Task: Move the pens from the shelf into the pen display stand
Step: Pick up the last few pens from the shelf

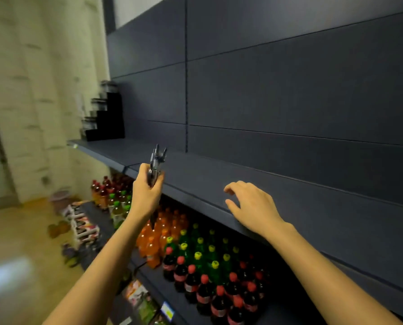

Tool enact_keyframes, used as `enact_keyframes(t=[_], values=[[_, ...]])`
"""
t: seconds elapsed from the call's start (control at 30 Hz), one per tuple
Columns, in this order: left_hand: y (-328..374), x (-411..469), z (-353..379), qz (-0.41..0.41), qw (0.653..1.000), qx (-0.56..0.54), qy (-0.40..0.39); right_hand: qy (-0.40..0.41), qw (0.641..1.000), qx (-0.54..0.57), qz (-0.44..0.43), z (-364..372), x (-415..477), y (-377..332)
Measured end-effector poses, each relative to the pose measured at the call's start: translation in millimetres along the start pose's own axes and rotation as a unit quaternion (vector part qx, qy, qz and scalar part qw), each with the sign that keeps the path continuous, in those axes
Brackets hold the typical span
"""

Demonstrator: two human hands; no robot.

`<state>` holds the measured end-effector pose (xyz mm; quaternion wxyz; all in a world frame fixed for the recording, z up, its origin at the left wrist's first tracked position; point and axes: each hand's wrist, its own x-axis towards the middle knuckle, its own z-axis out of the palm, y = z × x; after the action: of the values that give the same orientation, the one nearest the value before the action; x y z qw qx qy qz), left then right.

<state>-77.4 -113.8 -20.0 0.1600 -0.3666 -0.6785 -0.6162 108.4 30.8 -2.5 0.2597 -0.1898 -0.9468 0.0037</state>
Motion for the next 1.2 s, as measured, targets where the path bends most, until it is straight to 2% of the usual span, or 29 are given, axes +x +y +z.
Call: enact_keyframes(t=[0.37, 0.67, 1.2], values=[[-72.3, 10.9, -143.3, -0.029, 0.993, 0.080, 0.081, -0.020, 0.989, 0.062, -0.134, 69.2, 87.7, -140.5], [-152.2, 67.3, -242.7, -0.045, 0.990, 0.079, 0.104, -0.014, 0.983, 0.072, -0.170, 136.7, 181.6, -251.9], [-285.6, 186.5, -320.6, -0.059, 0.988, 0.076, 0.118, -0.010, 0.970, 0.092, -0.227, 244.7, 344.9, -379.7]])
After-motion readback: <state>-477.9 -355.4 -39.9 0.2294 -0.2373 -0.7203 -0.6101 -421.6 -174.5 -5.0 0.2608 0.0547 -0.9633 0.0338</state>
